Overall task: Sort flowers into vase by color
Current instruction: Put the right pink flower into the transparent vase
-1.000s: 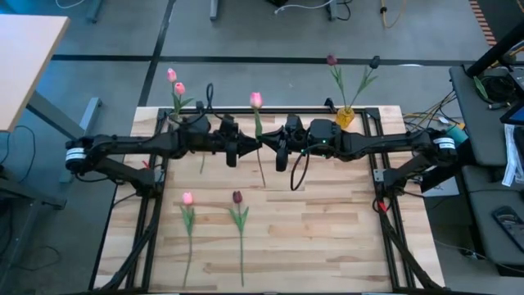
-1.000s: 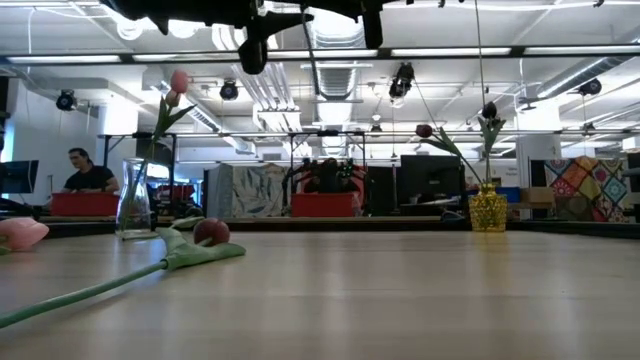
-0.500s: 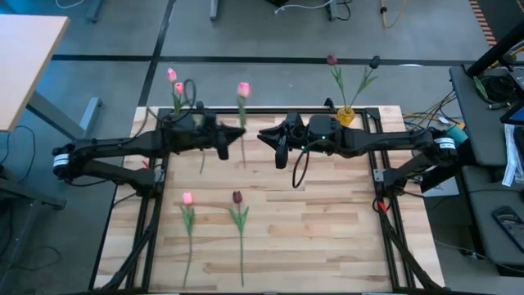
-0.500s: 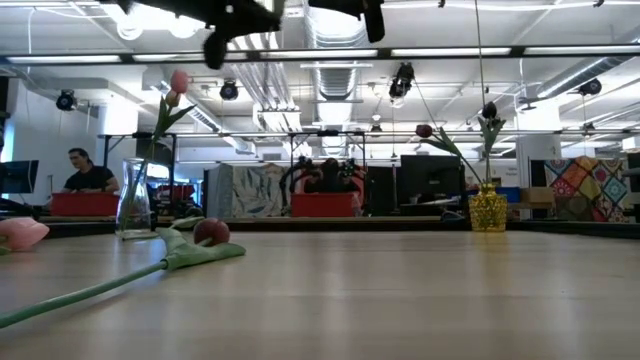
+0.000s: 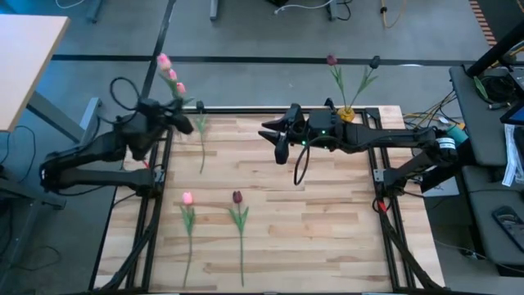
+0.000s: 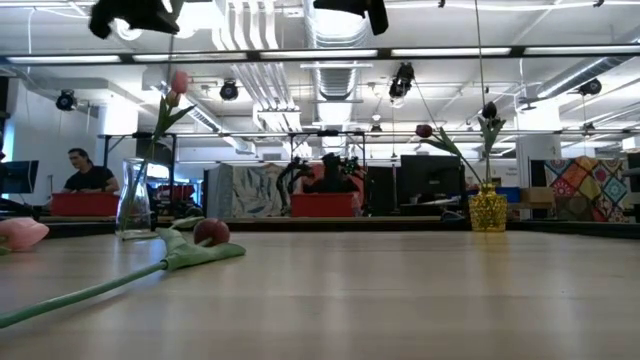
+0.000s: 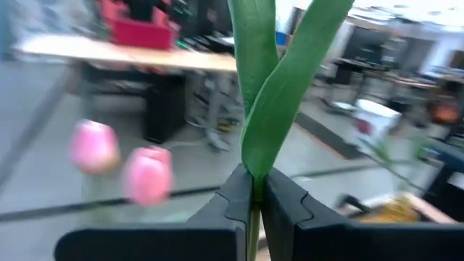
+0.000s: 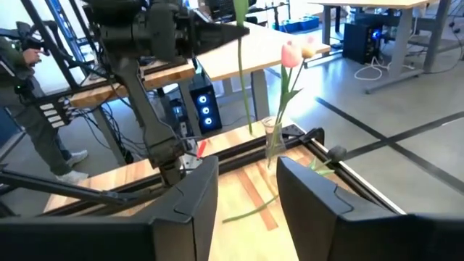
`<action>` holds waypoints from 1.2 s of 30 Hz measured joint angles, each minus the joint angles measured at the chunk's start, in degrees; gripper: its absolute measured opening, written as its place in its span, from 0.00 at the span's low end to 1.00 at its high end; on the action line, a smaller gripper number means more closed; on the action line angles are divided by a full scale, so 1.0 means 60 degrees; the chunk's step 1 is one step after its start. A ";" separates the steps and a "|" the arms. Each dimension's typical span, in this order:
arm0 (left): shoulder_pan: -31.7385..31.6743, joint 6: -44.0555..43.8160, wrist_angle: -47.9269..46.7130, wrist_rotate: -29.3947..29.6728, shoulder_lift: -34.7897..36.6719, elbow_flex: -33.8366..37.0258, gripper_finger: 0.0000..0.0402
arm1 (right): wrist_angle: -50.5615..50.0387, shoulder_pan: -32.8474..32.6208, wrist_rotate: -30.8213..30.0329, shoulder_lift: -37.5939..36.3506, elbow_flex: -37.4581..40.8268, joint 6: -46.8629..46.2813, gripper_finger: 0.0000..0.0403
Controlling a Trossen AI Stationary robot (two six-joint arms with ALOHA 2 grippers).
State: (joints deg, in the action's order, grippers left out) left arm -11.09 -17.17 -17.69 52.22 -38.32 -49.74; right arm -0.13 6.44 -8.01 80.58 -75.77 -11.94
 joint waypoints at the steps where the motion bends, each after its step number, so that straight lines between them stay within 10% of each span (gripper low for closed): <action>1: 0.0000 0.0189 -0.0063 0.0316 0.0134 0.0000 0.00 | -0.0011 0.0000 -0.0010 0.0000 0.0002 0.0000 0.32; 15: -0.1061 0.0859 -0.0229 0.1446 0.1566 0.1305 0.00 | -0.0005 0.0040 -0.0204 0.0004 0.0007 0.0255 0.19; 36: -0.5539 0.2205 0.3490 -0.3482 0.2554 0.3605 0.00 | 0.0031 0.0040 -0.0197 0.0011 0.0011 0.0241 0.18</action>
State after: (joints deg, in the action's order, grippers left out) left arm -44.33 -3.95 3.25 31.33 -23.00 -28.11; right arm 0.05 6.68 -9.19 80.64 -75.70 -10.50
